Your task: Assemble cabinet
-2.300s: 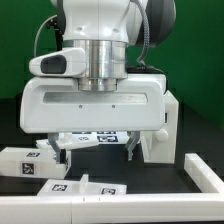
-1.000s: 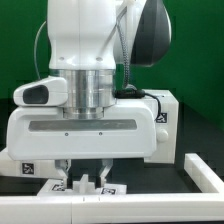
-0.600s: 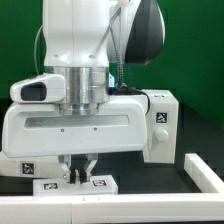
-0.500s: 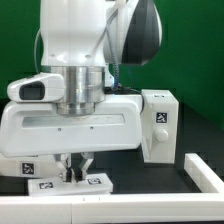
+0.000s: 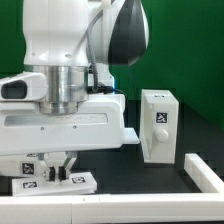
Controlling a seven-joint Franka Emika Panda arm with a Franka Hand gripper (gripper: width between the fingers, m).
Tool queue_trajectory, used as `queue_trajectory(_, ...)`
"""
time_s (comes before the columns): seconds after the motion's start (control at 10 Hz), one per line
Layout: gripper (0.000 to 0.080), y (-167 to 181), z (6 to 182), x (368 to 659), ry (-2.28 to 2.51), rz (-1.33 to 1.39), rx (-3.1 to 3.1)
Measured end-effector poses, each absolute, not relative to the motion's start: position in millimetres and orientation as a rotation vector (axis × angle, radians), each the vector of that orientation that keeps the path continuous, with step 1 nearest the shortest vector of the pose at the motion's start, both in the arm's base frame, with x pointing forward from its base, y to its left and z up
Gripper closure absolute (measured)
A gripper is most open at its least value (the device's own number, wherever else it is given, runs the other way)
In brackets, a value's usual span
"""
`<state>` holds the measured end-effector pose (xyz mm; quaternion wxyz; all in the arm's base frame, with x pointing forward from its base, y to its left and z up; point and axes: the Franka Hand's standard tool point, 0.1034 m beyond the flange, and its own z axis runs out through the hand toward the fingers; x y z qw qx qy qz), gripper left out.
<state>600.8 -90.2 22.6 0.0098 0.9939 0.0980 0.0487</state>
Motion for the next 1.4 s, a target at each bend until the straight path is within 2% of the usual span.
queue_trajectory(0.1,0.074,-89,22.6,601,0.309,0.153,3.103)
queue_trajectory(0.2,0.067,-89,22.4,601,0.309,0.153,3.103)
queue_trajectory(0.3,0.0487,-89,22.3,601,0.309,0.152,3.103)
queue_trajectory(0.4,0.0487,-89,22.4,601,0.309,0.152,3.103)
queue_trajectory(0.5,0.0285,-87,28.8,600,0.311,0.134,3.11)
queue_trajectory(0.6,0.0142,-86,48.9,598,0.312,0.11,3.119)
queue_trajectory(0.7,0.0142,-82,71.5,601,0.31,0.145,3.117)
queue_trajectory(0.8,0.0031,-66,83.0,589,0.302,0.182,3.113)
queue_trajectory(1.0,0.0005,-34,87.5,576,0.27,0.181,3.12)
queue_trajectory(1.4,0.0003,-36,86.9,574,0.246,0.161,3.128)
